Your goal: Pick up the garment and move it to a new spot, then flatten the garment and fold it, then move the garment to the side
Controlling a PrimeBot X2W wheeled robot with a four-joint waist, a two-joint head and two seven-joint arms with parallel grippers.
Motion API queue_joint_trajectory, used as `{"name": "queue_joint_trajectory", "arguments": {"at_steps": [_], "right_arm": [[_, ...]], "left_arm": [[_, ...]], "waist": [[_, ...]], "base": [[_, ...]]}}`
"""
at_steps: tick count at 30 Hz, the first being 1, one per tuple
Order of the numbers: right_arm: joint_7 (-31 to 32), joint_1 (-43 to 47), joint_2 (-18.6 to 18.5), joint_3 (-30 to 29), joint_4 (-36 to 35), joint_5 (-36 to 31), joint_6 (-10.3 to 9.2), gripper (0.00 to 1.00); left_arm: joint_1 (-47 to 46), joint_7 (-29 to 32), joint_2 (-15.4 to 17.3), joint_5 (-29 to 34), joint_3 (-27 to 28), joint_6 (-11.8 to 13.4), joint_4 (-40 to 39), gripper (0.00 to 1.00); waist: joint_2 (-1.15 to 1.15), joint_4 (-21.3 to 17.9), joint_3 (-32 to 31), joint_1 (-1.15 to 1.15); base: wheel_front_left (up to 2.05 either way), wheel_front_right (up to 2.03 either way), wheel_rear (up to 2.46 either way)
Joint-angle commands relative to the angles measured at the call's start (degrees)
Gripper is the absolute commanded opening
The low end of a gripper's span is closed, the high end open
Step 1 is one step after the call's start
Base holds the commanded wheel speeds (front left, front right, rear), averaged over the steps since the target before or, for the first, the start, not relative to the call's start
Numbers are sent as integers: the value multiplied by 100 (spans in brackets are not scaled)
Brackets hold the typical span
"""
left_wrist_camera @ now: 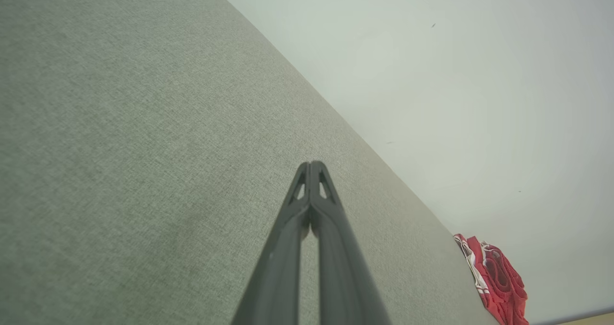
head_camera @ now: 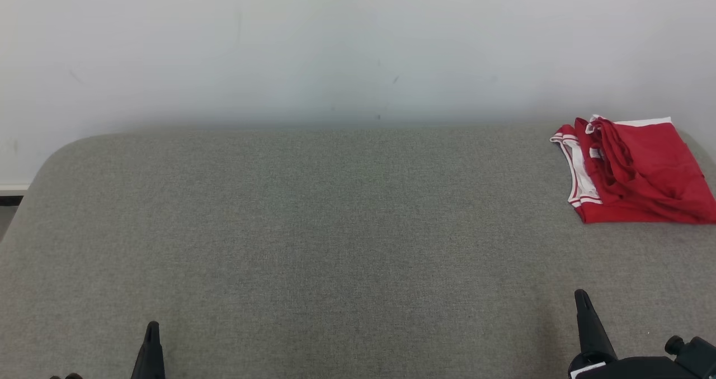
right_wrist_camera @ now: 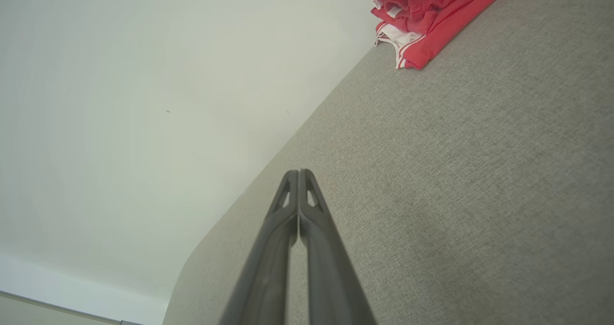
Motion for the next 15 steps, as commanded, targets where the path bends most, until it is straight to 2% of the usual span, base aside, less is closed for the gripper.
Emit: {"name": "queue_joint_trajectory", "arguments": {"at_steps": [1,15], "right_arm": [[35,-117,-44,-31,-40,150,-4,0],[226,-278,-38,-124,41,1029,-6,0]], "left_arm": [[-151,28,7,-154,36,-5,-50,0],[-277,276,-42,-1065,97,-33,-22,0]], "waist": [[0,-1,2,0],[0,-12,26,0]], "base": [[0,0,0],[0,0,0]]}}
